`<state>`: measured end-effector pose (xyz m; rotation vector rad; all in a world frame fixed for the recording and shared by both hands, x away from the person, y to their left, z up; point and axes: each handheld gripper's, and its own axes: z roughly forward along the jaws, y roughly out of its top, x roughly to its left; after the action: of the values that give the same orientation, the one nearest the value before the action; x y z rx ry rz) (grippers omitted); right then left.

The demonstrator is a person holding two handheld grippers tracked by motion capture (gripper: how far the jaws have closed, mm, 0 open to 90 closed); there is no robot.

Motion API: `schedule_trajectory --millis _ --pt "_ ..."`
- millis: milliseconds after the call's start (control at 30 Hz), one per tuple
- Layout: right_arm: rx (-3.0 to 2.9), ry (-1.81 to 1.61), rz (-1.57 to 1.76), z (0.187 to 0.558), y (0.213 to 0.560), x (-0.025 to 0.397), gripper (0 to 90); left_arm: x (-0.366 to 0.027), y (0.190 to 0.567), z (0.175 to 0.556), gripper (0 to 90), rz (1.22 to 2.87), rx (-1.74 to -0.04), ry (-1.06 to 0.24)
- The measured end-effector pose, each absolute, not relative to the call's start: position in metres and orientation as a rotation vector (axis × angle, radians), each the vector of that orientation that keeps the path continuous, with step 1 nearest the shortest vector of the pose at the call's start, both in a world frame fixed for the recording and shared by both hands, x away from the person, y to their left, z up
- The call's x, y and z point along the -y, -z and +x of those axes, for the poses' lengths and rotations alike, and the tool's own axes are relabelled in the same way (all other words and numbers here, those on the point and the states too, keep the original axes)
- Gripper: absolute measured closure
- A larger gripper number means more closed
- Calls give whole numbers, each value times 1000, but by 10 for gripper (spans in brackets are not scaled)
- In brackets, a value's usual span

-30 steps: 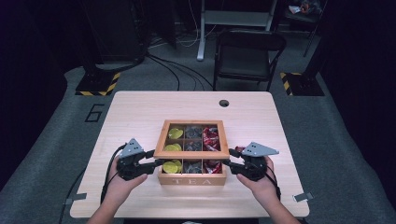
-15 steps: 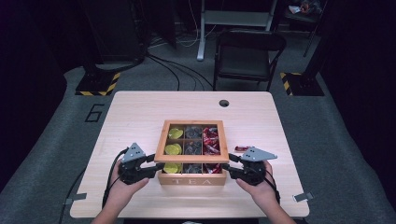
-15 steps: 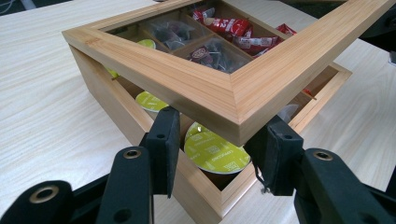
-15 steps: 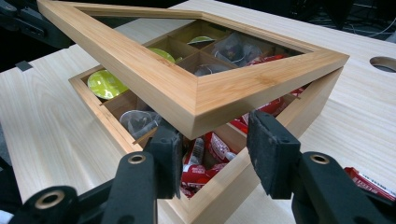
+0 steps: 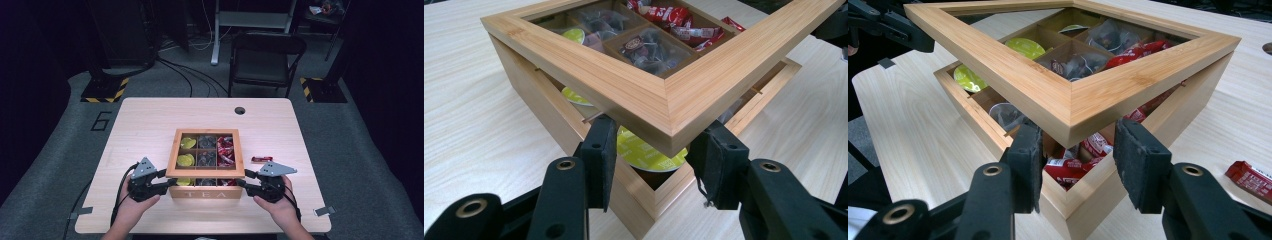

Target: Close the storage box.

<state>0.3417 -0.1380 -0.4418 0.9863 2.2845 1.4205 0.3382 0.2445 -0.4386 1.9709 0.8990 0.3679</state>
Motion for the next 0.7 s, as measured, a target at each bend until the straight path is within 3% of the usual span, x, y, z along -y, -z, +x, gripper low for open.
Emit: schedule_trajectory --millis 700 --pt "-2333 -1368 973 336 459 136 547 -244 455 330 542 2008 -913 -351"
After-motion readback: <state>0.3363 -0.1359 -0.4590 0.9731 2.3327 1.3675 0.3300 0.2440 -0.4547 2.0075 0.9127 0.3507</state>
